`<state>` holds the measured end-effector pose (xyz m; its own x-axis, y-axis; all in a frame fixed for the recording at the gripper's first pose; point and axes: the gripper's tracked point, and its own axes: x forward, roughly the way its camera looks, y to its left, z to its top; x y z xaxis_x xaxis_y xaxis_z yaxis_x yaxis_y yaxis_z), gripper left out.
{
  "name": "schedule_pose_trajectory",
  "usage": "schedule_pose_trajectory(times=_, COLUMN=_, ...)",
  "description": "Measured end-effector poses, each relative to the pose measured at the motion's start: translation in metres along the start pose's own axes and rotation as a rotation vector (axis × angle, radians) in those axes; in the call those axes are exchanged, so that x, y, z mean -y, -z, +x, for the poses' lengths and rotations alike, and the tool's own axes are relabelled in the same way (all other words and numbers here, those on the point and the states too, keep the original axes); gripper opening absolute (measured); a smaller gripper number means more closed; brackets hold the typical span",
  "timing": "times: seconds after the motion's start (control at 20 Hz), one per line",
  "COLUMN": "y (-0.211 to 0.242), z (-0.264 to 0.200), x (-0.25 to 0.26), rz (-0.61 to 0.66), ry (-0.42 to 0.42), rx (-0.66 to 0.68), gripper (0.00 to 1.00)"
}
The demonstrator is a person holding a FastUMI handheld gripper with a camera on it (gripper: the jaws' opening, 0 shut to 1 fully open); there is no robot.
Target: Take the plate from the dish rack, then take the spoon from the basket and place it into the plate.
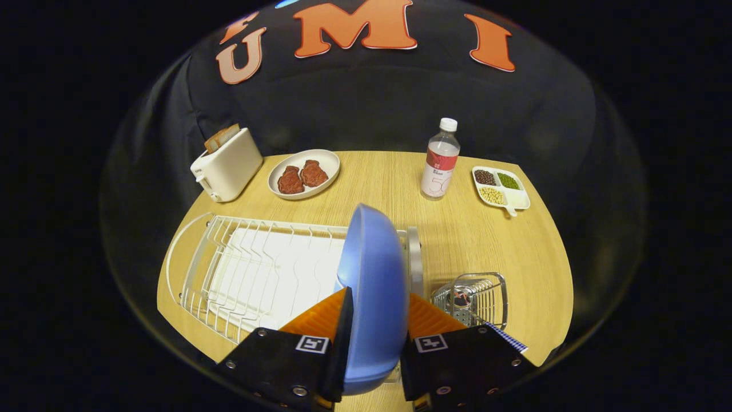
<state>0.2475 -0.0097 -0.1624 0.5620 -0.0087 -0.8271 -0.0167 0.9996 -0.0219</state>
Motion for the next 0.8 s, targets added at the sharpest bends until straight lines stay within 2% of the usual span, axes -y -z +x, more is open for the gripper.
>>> schedule_pose_trajectory(times=0.2, y=-0.026, z=-0.023, x=0.008, rz=0.032, ry=0.036, rx=0.090, gripper=0.35)
schedule_pose_trajectory(times=0.35, y=-0.030, z=-0.054, x=-0.006, rz=0.070, ry=-0.038, rx=0.138, gripper=0.29)
schedule_pose_trajectory(times=0.5, y=-0.027, z=-0.081, x=-0.011, rz=0.053, ry=-0.073, rx=0.200, gripper=0.28)
schedule_pose_trajectory(times=0.6, y=-0.015, z=-0.088, x=-0.007, rz=0.010, ry=-0.056, rx=0.232, gripper=0.27)
schedule_pose_trajectory(times=0.8, y=0.025, z=-0.091, x=-0.013, rz=-0.036, ry=-0.085, rx=0.217, gripper=0.24)
